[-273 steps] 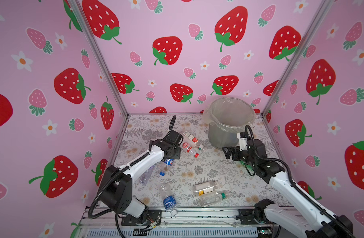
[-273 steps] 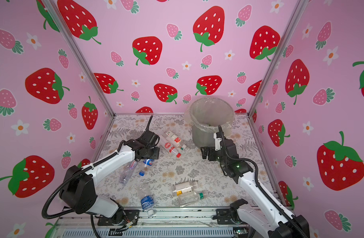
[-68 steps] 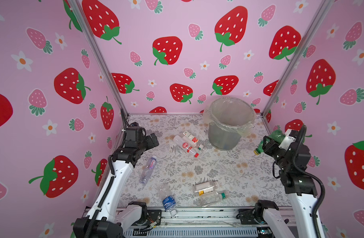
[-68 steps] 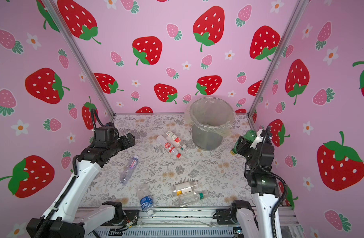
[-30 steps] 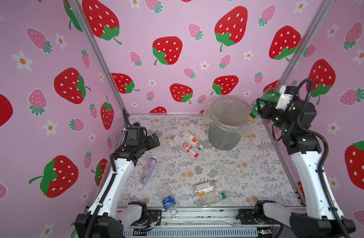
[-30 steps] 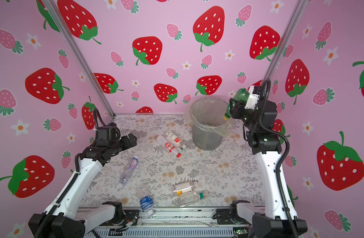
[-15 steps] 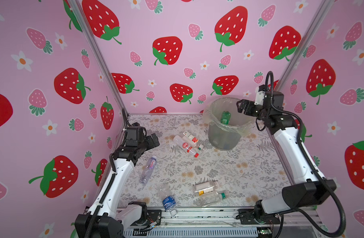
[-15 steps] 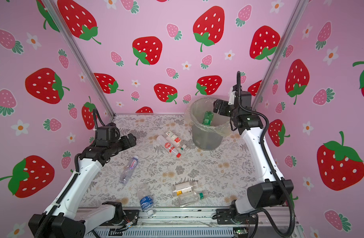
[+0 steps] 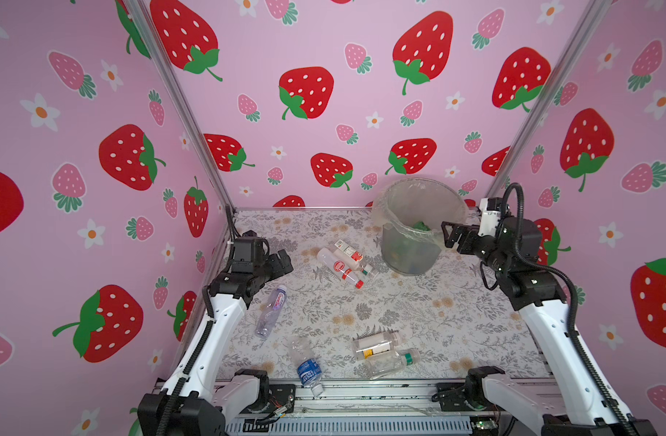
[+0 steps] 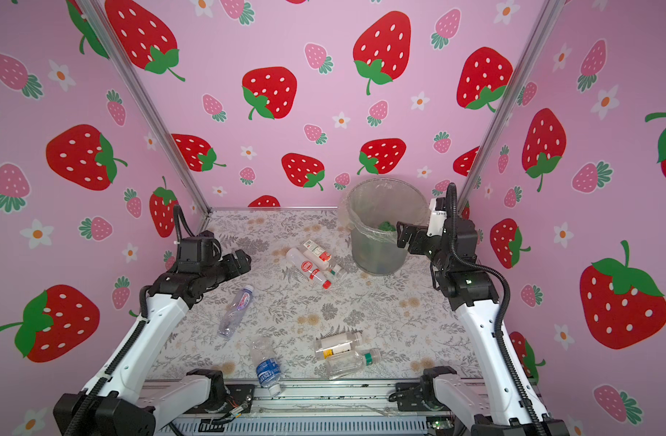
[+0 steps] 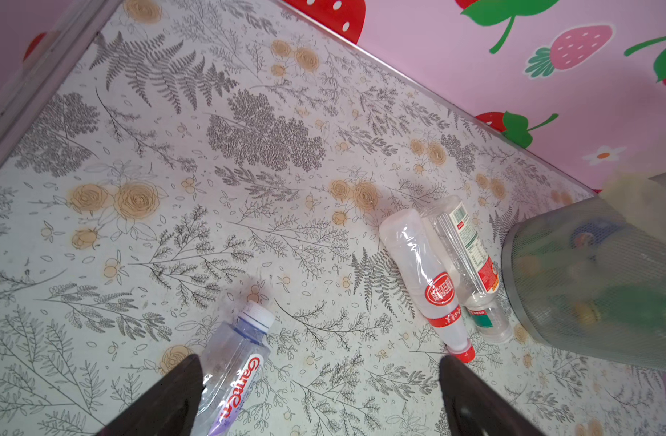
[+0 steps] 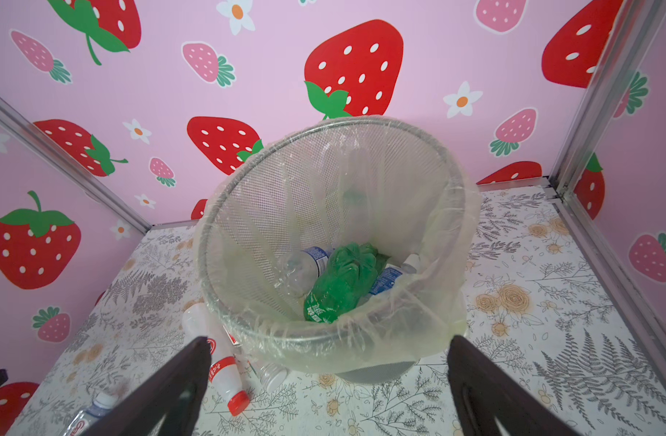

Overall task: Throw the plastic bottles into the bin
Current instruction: 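Withdraw the right gripper from the bin while the left gripper moves to the GanEn bottle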

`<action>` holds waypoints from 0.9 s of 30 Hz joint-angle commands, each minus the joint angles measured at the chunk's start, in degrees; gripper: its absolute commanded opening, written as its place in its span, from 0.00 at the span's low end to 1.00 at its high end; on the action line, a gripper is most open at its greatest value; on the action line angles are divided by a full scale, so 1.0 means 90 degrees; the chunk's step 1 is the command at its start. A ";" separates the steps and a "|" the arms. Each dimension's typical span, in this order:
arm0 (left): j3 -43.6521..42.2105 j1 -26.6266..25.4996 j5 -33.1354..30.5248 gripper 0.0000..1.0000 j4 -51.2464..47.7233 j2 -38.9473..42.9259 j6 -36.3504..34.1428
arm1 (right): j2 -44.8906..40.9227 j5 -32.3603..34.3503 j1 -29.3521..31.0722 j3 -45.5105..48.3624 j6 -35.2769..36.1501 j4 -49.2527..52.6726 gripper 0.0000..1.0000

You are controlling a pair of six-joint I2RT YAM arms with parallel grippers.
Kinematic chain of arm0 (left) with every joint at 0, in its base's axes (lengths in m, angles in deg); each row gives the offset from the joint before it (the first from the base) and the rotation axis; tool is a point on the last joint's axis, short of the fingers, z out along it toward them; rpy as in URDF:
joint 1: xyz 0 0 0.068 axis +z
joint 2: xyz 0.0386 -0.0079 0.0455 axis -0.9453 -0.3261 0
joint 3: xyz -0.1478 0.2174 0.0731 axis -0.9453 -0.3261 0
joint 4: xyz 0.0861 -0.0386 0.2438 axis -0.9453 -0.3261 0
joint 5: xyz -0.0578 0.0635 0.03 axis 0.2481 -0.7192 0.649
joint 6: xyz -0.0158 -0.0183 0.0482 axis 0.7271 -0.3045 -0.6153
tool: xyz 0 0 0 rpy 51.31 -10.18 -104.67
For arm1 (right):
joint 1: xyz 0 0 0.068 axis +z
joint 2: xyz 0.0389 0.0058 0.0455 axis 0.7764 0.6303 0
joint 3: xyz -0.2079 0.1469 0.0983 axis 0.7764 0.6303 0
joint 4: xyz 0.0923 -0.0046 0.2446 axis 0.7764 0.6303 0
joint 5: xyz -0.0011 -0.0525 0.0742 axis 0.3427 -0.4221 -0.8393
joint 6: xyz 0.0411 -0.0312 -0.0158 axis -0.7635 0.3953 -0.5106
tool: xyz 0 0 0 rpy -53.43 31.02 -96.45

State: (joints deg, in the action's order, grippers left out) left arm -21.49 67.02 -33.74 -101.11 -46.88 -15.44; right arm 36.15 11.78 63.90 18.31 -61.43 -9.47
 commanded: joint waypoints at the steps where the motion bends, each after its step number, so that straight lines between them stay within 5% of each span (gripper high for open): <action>1: -0.0153 -0.0016 0.0287 0.99 -0.0091 0.0125 0.0412 | -0.0132 -0.0576 0.0012 0.0095 0.0279 -0.0194 0.99; 7: -0.0147 -0.0226 -0.0129 0.99 -0.0487 0.0161 0.0478 | -0.0287 -0.0818 0.0269 0.0543 0.0452 -0.0109 0.99; 15: 0.0187 -0.0226 -0.0867 0.99 -0.1107 0.0067 0.0309 | -0.0477 -0.0192 0.1114 0.1159 0.0273 -0.0267 0.99; 20: 0.0500 -0.0264 -0.1668 0.99 -0.1626 -0.0341 -0.0656 | -0.0494 -0.0330 0.1200 0.1363 0.0185 -0.0372 0.99; 27: 0.0466 -0.0267 -0.0984 0.99 -0.1474 -0.1180 -0.1683 | -0.0827 -0.0376 0.1205 0.1746 0.0143 -0.0747 0.99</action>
State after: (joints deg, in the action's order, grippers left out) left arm -18.19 64.90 -44.01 -113.10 -55.95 -24.86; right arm 31.01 8.81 74.46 33.02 -60.31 -13.51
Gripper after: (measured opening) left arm 0.990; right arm 0.993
